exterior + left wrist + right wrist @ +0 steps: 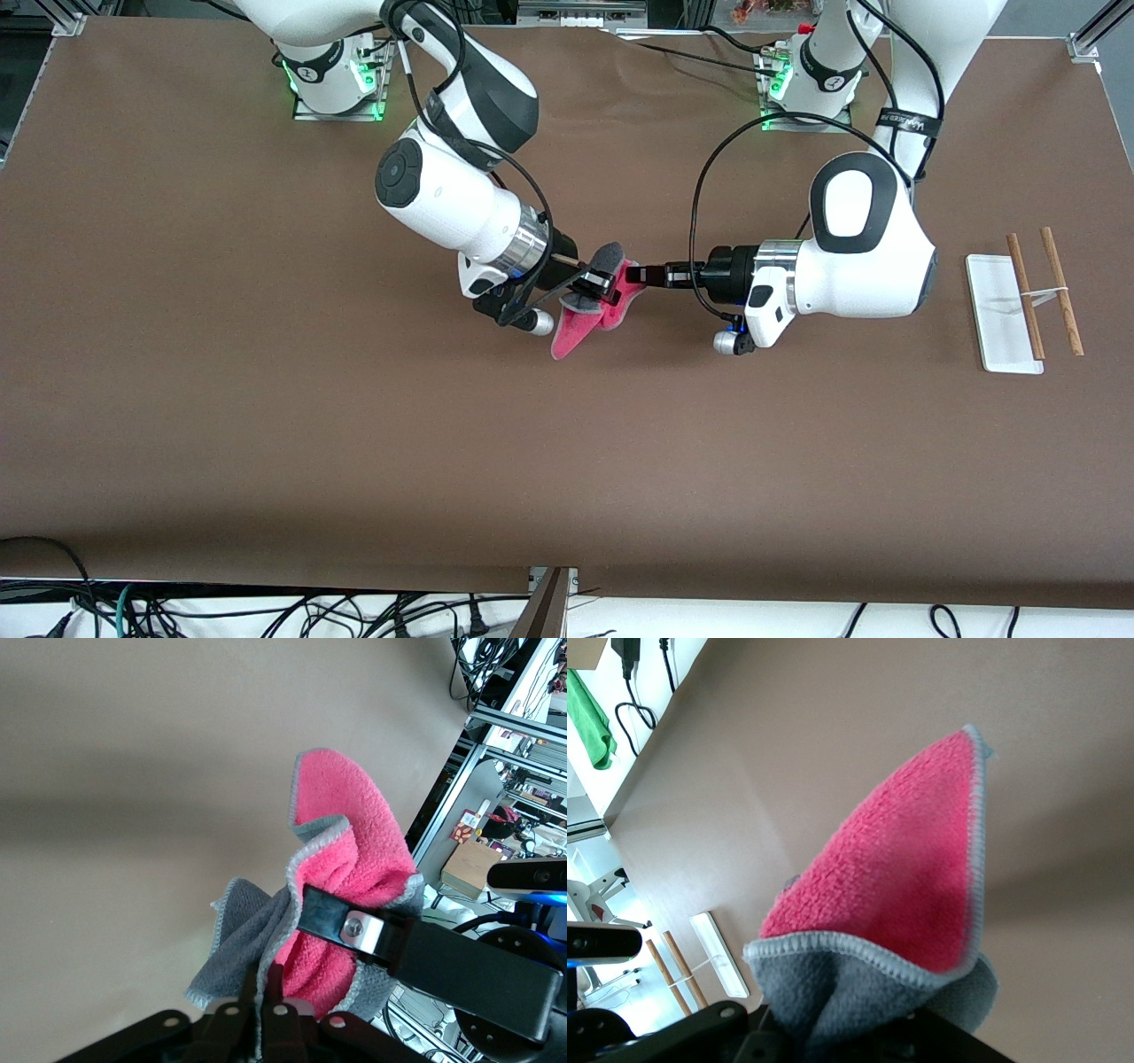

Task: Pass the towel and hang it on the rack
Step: 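Grasp the towel with the left gripper while the right gripper releases it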

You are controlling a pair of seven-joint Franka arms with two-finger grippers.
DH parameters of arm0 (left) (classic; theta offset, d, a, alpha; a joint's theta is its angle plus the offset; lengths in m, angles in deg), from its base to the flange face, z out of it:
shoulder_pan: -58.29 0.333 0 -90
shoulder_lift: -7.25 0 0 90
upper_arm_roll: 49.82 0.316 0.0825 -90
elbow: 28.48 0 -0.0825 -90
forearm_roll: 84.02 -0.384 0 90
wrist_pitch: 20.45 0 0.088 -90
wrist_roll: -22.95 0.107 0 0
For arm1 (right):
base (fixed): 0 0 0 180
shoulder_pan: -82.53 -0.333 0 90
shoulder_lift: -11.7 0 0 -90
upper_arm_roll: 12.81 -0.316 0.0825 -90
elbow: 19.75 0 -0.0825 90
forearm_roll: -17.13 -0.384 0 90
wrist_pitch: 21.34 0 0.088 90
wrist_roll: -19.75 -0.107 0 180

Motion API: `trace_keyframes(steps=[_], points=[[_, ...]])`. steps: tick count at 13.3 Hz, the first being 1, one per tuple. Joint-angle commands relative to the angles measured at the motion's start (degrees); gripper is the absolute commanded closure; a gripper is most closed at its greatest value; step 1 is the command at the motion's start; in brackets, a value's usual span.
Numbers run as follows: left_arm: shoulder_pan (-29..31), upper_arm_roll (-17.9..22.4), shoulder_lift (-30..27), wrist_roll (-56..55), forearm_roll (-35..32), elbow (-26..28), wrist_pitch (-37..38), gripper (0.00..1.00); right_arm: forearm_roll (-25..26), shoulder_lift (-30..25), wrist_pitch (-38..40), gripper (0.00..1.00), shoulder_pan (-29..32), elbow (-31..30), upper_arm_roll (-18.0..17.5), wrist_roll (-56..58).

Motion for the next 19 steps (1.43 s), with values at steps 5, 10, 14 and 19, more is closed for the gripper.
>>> trace_keyframes(steps=[5,10,14,19], points=[[-0.2,0.3,-0.6,-0.1,1.7,0.5,-0.2,1.0,-0.9,0.1,0.5,0.6,0.1,1.0,-0.2,-0.3],[0.1,0.4,-0.6,-0.2,1.6,0.4,0.1,1.0,-0.4,-0.2,0.6,0.0,0.3,1.1,0.1,0.1],[1.1,1.2,-1.2,0.1,0.5,0.1,1.1,1.0,-0.3,-1.3,1.4,0.0,2.0,1.1,0.2,0.3],[6.8,1.1,-2.8,0.3,-7.7,-0.3,5.0,1.0,3.0,-1.3,19.0,0.0,8.0,7.9,0.2,10.2]])
